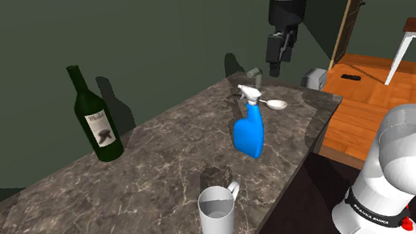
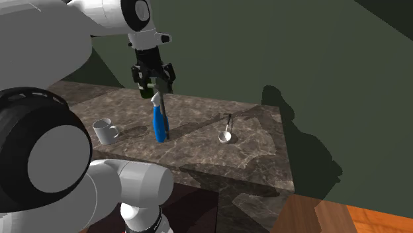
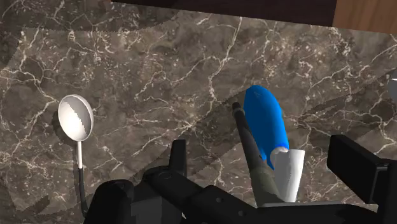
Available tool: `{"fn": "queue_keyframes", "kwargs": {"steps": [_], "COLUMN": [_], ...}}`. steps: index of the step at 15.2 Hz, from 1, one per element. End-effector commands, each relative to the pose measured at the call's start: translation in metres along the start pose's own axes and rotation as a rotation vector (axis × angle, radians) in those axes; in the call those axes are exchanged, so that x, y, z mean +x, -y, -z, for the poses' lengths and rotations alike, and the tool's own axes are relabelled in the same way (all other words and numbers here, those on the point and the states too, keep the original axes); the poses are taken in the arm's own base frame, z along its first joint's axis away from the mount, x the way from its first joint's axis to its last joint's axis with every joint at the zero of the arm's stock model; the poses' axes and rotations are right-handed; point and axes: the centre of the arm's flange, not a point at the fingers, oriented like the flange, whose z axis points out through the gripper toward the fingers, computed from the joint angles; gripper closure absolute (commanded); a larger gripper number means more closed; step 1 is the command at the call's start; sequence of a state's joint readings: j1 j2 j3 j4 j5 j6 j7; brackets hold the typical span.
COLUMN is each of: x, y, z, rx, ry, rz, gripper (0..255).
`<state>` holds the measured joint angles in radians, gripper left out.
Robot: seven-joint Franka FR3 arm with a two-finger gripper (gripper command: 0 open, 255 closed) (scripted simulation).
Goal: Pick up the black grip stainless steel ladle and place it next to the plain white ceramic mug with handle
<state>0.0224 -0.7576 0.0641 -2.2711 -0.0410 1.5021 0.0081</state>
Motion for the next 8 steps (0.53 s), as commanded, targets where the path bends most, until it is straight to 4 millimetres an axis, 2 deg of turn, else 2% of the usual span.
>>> {"fn": "queue_keyframes", "kwargs": {"steps": [1, 8], "x": [0.0, 0.04], "y": [0.0, -0.07], "z": [0.0, -0.054], "rx": [0.0, 0.045], "ry": [0.0, 0.003], "rz": [0.0, -0.03], "gripper": [0, 0]}}
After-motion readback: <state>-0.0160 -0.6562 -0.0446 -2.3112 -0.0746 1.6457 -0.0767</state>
